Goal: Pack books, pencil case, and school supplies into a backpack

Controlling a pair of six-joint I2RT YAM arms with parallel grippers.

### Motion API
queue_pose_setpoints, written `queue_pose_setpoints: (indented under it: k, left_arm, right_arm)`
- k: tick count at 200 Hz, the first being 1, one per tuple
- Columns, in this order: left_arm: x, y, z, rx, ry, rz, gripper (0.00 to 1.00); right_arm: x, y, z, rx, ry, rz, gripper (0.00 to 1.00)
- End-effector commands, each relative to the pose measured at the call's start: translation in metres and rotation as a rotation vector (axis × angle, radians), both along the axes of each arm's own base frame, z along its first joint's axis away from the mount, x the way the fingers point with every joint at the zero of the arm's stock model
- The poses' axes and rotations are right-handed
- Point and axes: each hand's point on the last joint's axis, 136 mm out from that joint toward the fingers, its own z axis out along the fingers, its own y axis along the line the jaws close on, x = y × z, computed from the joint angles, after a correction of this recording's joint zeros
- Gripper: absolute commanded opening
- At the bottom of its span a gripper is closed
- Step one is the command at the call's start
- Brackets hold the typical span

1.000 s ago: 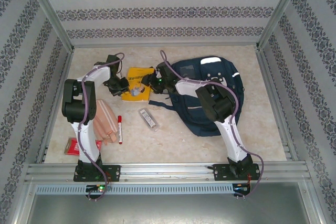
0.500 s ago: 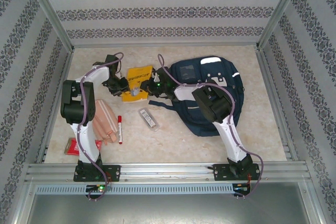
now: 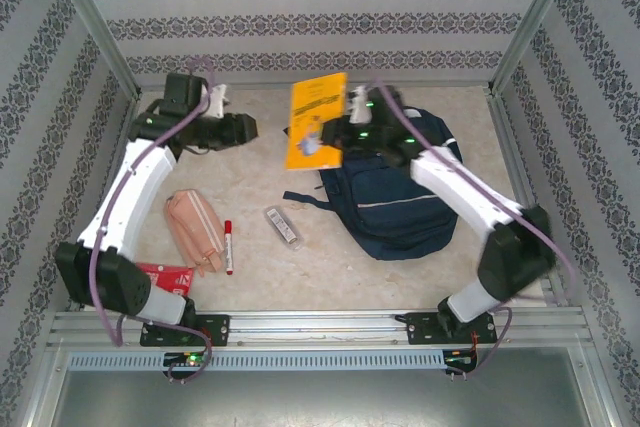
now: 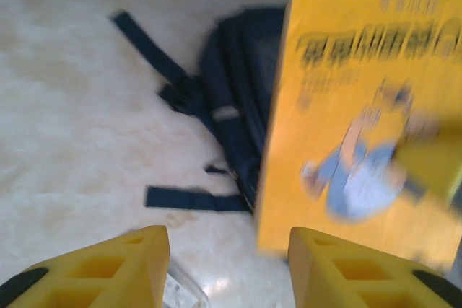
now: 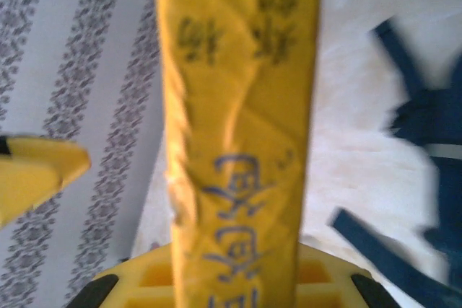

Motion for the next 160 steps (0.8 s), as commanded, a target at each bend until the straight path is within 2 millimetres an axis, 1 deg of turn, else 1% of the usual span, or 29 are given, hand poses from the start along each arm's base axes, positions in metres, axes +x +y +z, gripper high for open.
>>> queue_pose_setpoints:
  k: [1,13,27,38,48,55,74,77,83,88,99,107,118,133,142,151,160]
  left_arm:
    - [-0.031,-0.049,-0.007,0.006,-0.121,-0.249,0.50]
    - [-0.053,-0.078,-0.009,0.010,-0.191,-0.378,0.51]
    - [-0.072,-0.107,-0.015,0.033,-0.254,-0.486,0.52]
    - [-0.083,-0.127,-0.018,0.024,-0.279,-0.547,0.53]
    - [-0.090,-0.145,-0.023,-0.006,-0.286,-0.596,0.53]
    - [-0.095,-0.158,-0.025,-0.028,-0.307,-0.636,0.53]
    - [-0.121,-0.195,-0.039,-0.017,-0.410,-0.822,0.53]
    - [-0.125,-0.200,-0.043,-0.010,-0.424,-0.848,0.54]
    - [-0.128,-0.209,-0.047,-0.006,-0.445,-0.879,0.57]
    - [-0.128,-0.215,-0.049,-0.020,-0.445,-0.889,0.57]
    - [-0.125,-0.226,-0.044,-0.089,-0.432,-0.888,0.57]
    - [-0.127,-0.233,-0.034,-0.145,-0.444,-0.895,0.57]
    - [-0.130,-0.239,-0.017,-0.237,-0.480,-0.896,0.58]
    - [-0.142,-0.239,0.011,-0.355,-0.577,-0.912,0.59]
    - [-0.149,-0.234,0.020,-0.396,-0.633,-0.917,0.66]
    - [-0.155,-0.229,0.024,-0.411,-0.677,-0.915,0.70]
    - [-0.159,-0.224,0.025,-0.401,-0.702,-0.916,0.73]
  right_arm:
    - [-0.035,-0.070,-0.009,-0.166,0.016,-0.046,0.00]
    - [-0.050,-0.104,0.002,-0.176,-0.002,-0.097,0.00]
    - [-0.070,-0.136,0.012,-0.204,-0.033,-0.150,0.00]
    - [-0.087,-0.154,0.018,-0.243,-0.071,-0.176,0.00]
    - [-0.101,-0.164,0.023,-0.289,-0.120,-0.182,0.00]
    - [-0.111,-0.166,0.026,-0.317,-0.172,-0.161,0.00]
    - [-0.137,-0.163,0.040,-0.339,-0.341,-0.096,0.00]
    - [-0.142,-0.162,0.044,-0.341,-0.377,-0.086,0.00]
    - [-0.150,-0.161,0.049,-0.343,-0.443,-0.068,0.00]
    - [-0.156,-0.161,0.054,-0.346,-0.492,-0.067,0.00]
    - [-0.171,-0.157,0.064,-0.344,-0.623,-0.030,0.00]
    - [-0.182,-0.150,0.069,-0.334,-0.720,0.018,0.00]
    - [-0.190,-0.147,0.076,-0.314,-0.817,0.026,0.00]
    - [-0.200,-0.144,0.085,-0.271,-0.909,0.018,0.00]
    - [-0.204,-0.143,0.086,-0.253,-0.932,0.023,0.00]
    - [-0.207,-0.141,0.087,-0.245,-0.936,0.031,0.00]
    - [-0.212,-0.138,0.085,-0.238,-0.937,0.060,0.00]
